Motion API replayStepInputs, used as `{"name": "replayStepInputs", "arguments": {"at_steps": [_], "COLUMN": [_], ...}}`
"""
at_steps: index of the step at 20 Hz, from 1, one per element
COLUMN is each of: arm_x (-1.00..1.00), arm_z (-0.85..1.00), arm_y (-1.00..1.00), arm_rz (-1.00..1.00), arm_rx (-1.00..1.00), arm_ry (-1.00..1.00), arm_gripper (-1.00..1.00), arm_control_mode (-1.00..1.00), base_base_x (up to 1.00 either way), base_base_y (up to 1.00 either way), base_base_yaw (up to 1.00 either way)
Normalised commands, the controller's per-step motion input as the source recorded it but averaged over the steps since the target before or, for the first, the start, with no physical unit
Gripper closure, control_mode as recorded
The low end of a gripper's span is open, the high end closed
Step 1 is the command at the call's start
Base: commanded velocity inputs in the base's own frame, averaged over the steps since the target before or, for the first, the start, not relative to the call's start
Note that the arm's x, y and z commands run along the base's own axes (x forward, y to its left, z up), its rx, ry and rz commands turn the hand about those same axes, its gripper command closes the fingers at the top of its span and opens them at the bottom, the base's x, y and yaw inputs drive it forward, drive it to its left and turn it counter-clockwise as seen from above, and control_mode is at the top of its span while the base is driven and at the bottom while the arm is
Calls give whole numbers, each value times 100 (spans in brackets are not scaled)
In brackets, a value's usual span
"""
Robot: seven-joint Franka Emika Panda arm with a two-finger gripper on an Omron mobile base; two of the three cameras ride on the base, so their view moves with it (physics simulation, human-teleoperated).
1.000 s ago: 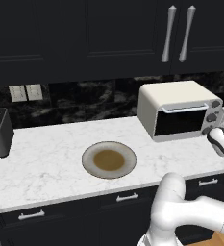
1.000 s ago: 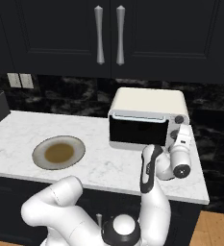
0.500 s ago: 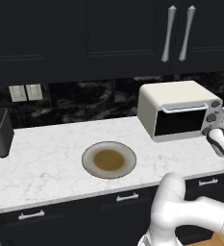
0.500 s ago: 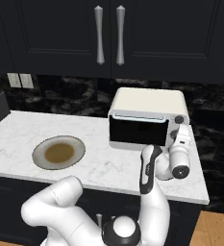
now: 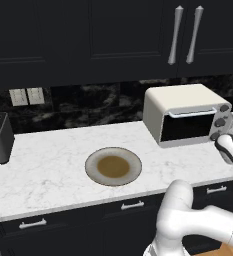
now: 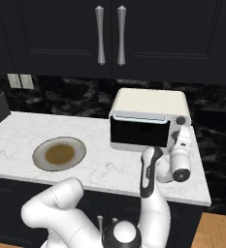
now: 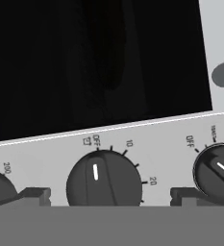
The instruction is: Pick up the kebab skewer and baguette bread, and place them inside the toaster oven. Close the toaster oven door and start by setting the timer.
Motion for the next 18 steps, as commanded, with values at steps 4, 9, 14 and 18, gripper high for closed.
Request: {"name": "replayStepInputs", "arguments": {"at_steps": [4, 9, 14, 18], "arm_x": [0, 0, 14, 16], "arm_z": [0, 0, 0, 0], "arm_y": [10, 8, 0, 0], "arm_rz": [0, 0, 0, 0], "arm_rx": [0, 0, 0, 0], "arm_ry": [-1, 0, 0, 0], "arm_gripper": [-100, -100, -100, -100], "arm_control_mode": [-100, -100, -100, -100], "base_base_x": [0, 0, 0, 0], "base_base_y": [0, 0, 0, 0], "base_base_yaw": [0, 0, 0, 0]}}
